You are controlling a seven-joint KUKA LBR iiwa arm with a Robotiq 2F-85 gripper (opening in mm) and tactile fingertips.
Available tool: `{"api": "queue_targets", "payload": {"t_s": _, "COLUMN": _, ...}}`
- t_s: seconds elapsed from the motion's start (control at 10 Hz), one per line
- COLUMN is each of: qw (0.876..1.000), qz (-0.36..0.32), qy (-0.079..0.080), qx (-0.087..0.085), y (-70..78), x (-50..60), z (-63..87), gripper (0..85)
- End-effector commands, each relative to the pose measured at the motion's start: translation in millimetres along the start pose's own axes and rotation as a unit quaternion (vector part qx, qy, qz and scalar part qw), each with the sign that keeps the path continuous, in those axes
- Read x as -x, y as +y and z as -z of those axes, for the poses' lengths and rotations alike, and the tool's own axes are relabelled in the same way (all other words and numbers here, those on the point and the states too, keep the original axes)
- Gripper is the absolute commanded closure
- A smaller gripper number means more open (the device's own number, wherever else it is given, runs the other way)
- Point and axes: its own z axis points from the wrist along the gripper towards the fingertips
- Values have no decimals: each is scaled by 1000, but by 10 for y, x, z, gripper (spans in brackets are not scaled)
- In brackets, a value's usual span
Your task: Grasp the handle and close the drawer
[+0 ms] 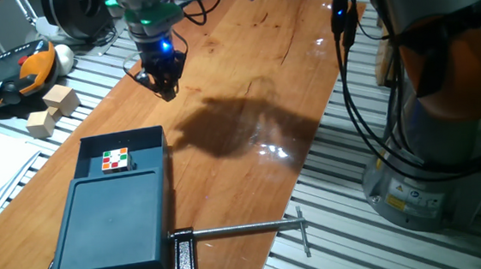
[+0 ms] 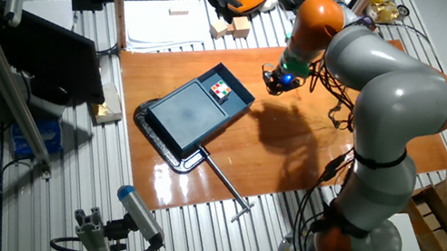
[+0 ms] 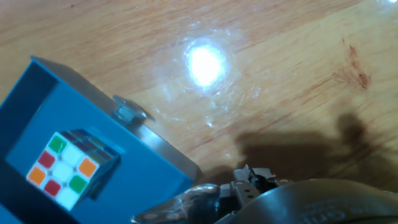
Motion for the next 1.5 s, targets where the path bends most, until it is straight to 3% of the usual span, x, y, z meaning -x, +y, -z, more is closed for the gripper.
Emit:
{"api": "queue_targets", "payload": {"t_s": 0.0, "qw": 1000, "qz": -8, "qy": -5, "qx": 2, "y": 5, "x": -1, "z": 0, "gripper": 830}}
{"api": "queue_targets", "payload": {"t_s": 0.1, "qw": 1000, "qz": -23, "qy": -5, "qx": 8, "y": 5, "x": -1, "z": 0, "gripper": 830}}
{"api": "queue_targets", "payload": {"t_s": 0.2, "qw": 999, "qz": -41, "qy": -13, "qx": 0, "y": 5, "x": -1, "z": 0, "gripper": 830}}
{"api": "queue_targets", "payload": {"t_s": 0.6, "qw": 996, "qz": -82, "qy": -17, "qx": -15, "y": 5, "x": -1, "z": 0, "gripper": 830}}
{"api": "queue_targets", "payload": {"t_s": 1.0, "qw": 993, "qz": -120, "qy": -15, "qx": -4, "y": 87, "x": 57, "z": -47, "gripper": 830}}
{"api": "queue_targets", "payload": {"t_s": 1.2, "qw": 989, "qz": -143, "qy": -24, "qx": -4, "y": 149, "x": 105, "z": -71, "gripper": 830}}
{"api": "queue_targets", "payload": {"t_s": 1.4, "qw": 980, "qz": -200, "qy": -15, "qx": 10, "y": 229, "x": 154, "z": -103, "gripper": 830}}
